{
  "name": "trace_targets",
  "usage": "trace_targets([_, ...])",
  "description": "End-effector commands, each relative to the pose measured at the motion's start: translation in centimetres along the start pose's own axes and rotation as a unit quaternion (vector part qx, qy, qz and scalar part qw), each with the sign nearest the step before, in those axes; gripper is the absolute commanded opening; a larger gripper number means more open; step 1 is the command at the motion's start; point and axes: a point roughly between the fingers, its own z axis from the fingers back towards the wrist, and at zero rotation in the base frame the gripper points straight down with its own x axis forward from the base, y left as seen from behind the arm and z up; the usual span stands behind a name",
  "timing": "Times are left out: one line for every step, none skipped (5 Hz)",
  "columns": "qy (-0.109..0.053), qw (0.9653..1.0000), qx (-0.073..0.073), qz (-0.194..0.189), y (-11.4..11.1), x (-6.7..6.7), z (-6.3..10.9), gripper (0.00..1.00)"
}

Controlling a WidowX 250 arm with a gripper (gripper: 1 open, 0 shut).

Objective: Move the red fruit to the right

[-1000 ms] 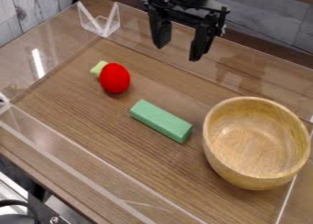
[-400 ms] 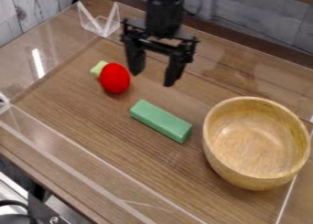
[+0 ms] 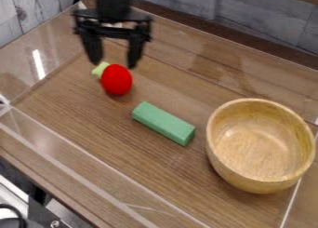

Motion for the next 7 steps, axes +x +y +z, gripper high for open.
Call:
trace_targets([-0.036, 0.9991, -0.004, 0.021, 1.1, 1.4, 0.5, 1.00])
trace_targets([-0.039, 0.9987, -0.004, 0.032, 1.9, 2.4, -0.4, 1.00])
trace_targets([-0.049, 0.9970, -0.008, 0.059, 1.6, 3.3, -1.6, 1.00])
trace_targets([-0.060, 0.9947, -0.010, 0.083, 1.1, 4.3, -2.5, 1.00])
trace_targets([-0.067, 0.9958, -0.007, 0.063, 0.8, 5.3, -2.1, 1.00])
trace_targets([-0.071, 0.9968, -0.002, 0.037, 0.5, 5.9, -1.8, 1.00])
trace_targets([-0.068, 0.9974, 0.003, 0.025, 0.3, 5.1, -1.8, 1.00])
